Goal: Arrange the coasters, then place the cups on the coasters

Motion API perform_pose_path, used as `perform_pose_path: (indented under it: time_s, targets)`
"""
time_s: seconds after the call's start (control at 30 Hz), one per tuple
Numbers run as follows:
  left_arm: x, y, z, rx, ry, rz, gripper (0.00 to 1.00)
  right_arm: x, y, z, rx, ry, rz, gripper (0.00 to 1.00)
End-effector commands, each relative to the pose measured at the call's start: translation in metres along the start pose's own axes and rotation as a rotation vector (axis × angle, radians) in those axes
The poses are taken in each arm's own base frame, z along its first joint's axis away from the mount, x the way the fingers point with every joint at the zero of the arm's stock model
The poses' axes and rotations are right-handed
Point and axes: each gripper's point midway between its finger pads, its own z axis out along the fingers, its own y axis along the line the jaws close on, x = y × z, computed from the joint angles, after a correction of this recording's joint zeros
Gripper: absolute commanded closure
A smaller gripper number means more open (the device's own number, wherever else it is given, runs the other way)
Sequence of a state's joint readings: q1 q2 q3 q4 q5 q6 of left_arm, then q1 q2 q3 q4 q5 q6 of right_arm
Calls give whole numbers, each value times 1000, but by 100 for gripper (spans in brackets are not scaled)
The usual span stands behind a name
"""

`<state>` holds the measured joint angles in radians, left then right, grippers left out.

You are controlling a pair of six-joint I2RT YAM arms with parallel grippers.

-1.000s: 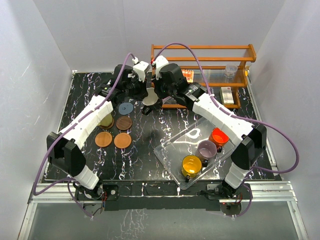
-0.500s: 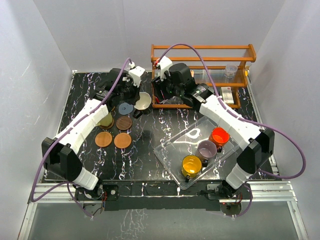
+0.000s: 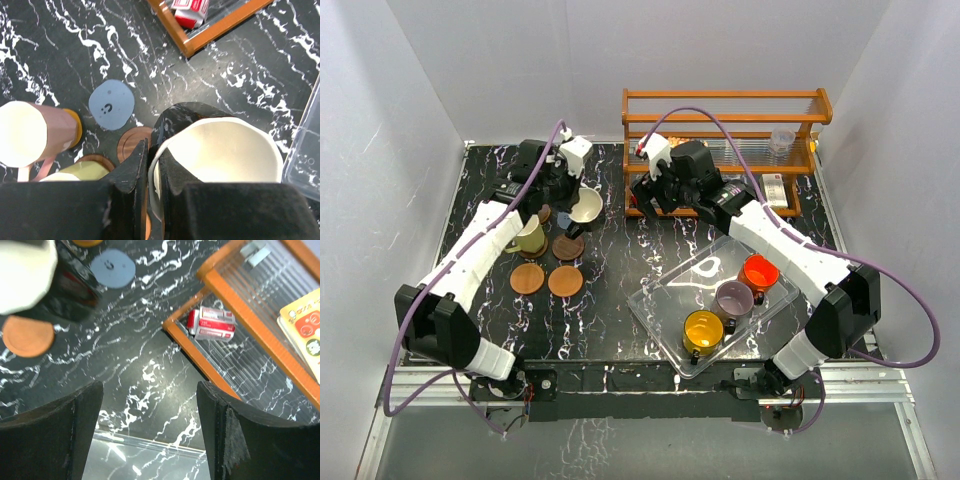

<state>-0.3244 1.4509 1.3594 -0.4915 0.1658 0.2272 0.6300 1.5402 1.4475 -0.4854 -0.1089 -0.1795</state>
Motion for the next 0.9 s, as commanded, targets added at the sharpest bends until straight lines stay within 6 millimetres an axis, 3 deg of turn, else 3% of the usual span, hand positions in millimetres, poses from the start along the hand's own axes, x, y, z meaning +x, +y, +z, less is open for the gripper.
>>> perform_pose_path:
  time_s: [0.0,0.1,0.3,0.47,0.63,0.87]
  targets:
    - [-13,1,-48,24,-106,63,100,-4,-18,-13,7,-87,-22,13]
    - [11,6,-53,46,-58,37,100,14,-19,-15,-28,-78,-10,2]
    - [40,19,-70,40,-30,0,100,51,-18,-16,-68,-38,2,2]
    - [70,18,-72,28,41,7,100,77,-33,-24,-84,-55,60,2]
    - [91,24,-72,-10,60,38,100,80,-61,-44,-33,-85,105,2]
    - [118,34,-66,2,128,51,100,87,-74,-63,-37,-128,133,2]
